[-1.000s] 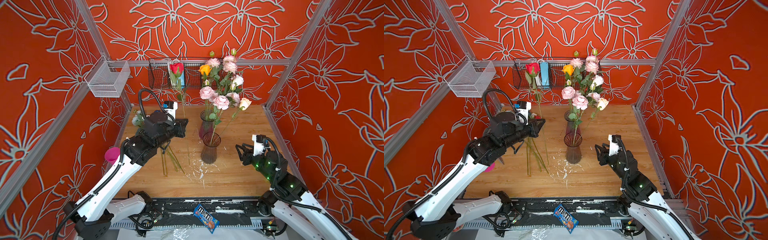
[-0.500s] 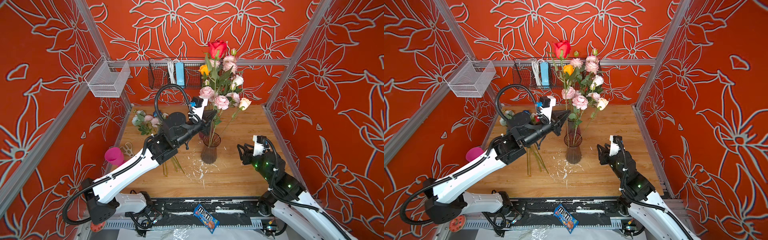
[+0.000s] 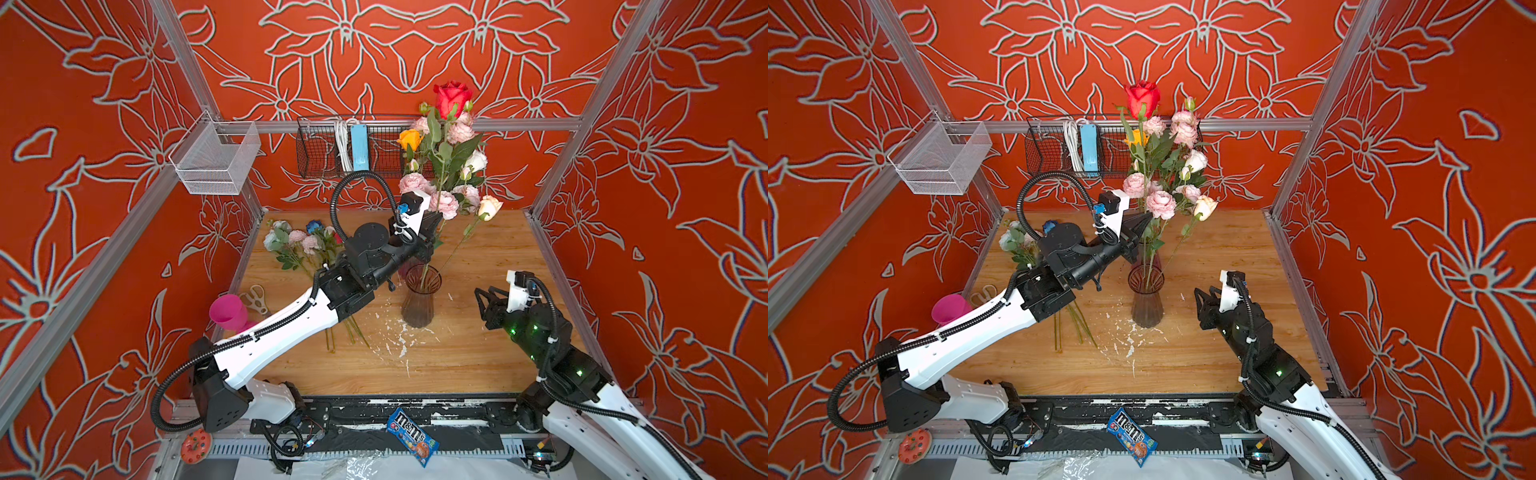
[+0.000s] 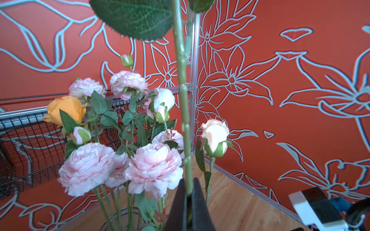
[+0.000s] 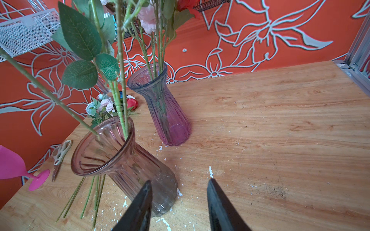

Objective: Arrange flowers in a vase
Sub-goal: Place the flower in the vase.

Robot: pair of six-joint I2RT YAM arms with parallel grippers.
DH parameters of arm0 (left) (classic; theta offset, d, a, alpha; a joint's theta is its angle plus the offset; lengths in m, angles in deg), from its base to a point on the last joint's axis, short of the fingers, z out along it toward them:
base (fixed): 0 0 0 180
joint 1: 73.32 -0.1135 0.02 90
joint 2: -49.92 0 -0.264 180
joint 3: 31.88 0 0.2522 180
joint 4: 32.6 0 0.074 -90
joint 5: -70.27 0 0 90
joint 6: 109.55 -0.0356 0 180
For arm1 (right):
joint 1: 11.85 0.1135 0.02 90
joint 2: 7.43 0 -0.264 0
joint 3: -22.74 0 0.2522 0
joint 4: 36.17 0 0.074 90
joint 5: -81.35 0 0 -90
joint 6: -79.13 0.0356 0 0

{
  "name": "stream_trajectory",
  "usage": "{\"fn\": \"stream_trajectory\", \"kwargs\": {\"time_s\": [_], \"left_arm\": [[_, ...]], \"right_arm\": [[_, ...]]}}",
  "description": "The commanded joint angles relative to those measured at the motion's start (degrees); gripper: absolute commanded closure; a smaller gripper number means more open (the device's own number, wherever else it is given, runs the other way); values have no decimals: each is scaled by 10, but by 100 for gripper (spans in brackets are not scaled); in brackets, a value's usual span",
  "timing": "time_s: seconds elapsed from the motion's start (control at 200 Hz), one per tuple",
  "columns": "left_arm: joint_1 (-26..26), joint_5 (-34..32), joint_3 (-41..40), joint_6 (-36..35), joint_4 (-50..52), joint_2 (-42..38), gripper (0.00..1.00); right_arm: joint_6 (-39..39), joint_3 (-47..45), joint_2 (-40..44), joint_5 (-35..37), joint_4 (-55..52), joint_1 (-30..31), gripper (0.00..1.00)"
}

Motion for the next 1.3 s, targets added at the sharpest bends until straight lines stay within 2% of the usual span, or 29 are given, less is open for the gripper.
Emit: {"fn": "stream_trajectory", "kwargs": {"time_s": [0.0,0.23,0.325,0.415,0.49,0.61,0.665,0.766,0.831,0.891,1.021,1.076,1.136,1.206,1.296], "left_arm": [[3,-22,-57,12,-33,-9,100],[11,-39,-142,52,-24,-29,99],[11,-44,-154,64,0,-38,84],[12,-48,-153,65,26,-47,75],[12,-49,-144,65,61,-57,55],[12,-58,-143,71,111,-71,51],[12,-61,-152,74,122,-83,43],[12,-71,-172,86,145,-120,38],[12,-84,-190,90,156,-152,29],[12,-118,-203,97,181,-179,21],[6,-236,-236,156,252,-215,15],[-7,-266,-253,203,285,-216,13],[-36,-265,-274,257,317,-239,13],[-89,-233,-292,328,350,-239,13],[-166,-170,-308,375,381,-237,14]], "right_arm": [[1,-9,-3,10,8,4,54],[4,-12,-11,1,14,3,54],[5,-11,-13,-1,14,3,54],[7,-10,-16,-4,13,4,54],[8,-10,-16,-5,15,3,53],[8,-6,-18,-9,13,3,53],[9,-6,-18,-9,13,3,54],[9,-5,-18,-10,12,3,54],[9,-3,-17,-9,10,3,54],[14,-5,-16,-11,13,3,53],[22,-6,-24,-24,22,3,50],[29,-11,-31,-31,30,3,48],[36,-16,-40,-39,38,3,44],[32,-18,-45,-71,45,3,40],[49,-17,-40,-97,32,3,38]]}}
